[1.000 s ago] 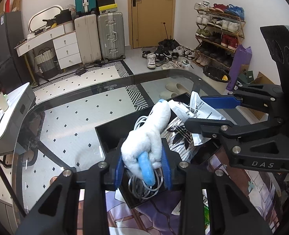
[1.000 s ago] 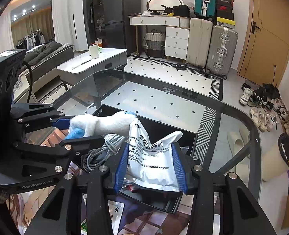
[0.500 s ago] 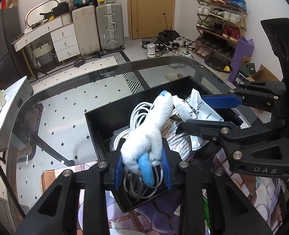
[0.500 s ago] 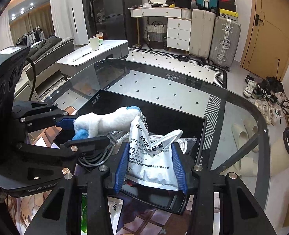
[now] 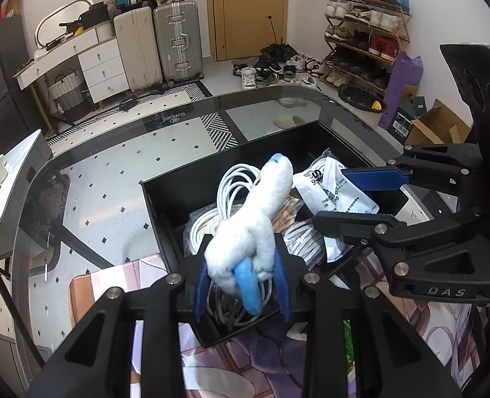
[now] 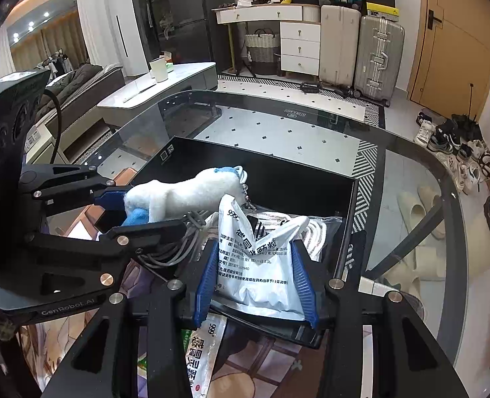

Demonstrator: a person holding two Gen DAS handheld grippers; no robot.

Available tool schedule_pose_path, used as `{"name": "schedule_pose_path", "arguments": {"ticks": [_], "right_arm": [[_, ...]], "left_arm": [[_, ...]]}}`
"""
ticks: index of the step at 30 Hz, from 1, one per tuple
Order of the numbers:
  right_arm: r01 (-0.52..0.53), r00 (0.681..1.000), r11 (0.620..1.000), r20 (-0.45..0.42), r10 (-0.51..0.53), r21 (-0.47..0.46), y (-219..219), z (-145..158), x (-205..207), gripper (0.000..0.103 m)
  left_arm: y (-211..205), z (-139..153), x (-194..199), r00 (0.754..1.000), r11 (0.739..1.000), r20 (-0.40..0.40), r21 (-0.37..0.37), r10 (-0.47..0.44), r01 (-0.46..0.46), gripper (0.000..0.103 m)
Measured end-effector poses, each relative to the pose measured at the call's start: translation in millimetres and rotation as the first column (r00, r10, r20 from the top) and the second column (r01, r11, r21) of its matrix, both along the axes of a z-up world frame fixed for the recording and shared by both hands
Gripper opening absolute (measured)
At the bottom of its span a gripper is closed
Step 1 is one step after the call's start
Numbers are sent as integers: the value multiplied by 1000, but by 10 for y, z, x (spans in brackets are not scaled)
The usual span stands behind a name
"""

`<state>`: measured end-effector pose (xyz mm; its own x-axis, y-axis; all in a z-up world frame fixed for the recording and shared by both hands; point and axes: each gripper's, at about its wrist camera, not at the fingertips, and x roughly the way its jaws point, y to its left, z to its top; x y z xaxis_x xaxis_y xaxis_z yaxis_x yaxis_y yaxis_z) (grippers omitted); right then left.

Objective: Organize soft objects
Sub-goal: 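Lower the plush toy and medicine packet down into the box, then open both tools to release the plush toy and packet in the box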

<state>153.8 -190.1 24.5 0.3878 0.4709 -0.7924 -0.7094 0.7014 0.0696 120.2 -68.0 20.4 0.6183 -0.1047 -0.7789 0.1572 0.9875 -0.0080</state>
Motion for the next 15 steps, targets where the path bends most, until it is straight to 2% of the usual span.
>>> {"name": "schedule_pose_path", "arguments": {"ticks": [7, 9, 13, 15], "right_arm": [[-8, 1000, 1000, -1, 8, 3, -48, 3, -160, 43], [-3, 1000, 1000, 2, 3, 2, -58, 16, -152, 44], [-6, 1000, 1000, 7, 6, 7, -62, 14, -119, 51], [-23, 1000, 1000, 4, 23, 17, -74, 15, -145, 55]], "left_arm": [[-22, 4, -147, 1000, 1000, -12, 1, -9, 9, 32], [-16, 11, -124, 1000, 1000, -26, 5, -5, 5, 34], [-38, 18, -96, 999, 1000, -44, 20, -17, 18, 36], [-60, 21, -113, 999, 999, -41, 28, -33, 35, 42]]}}
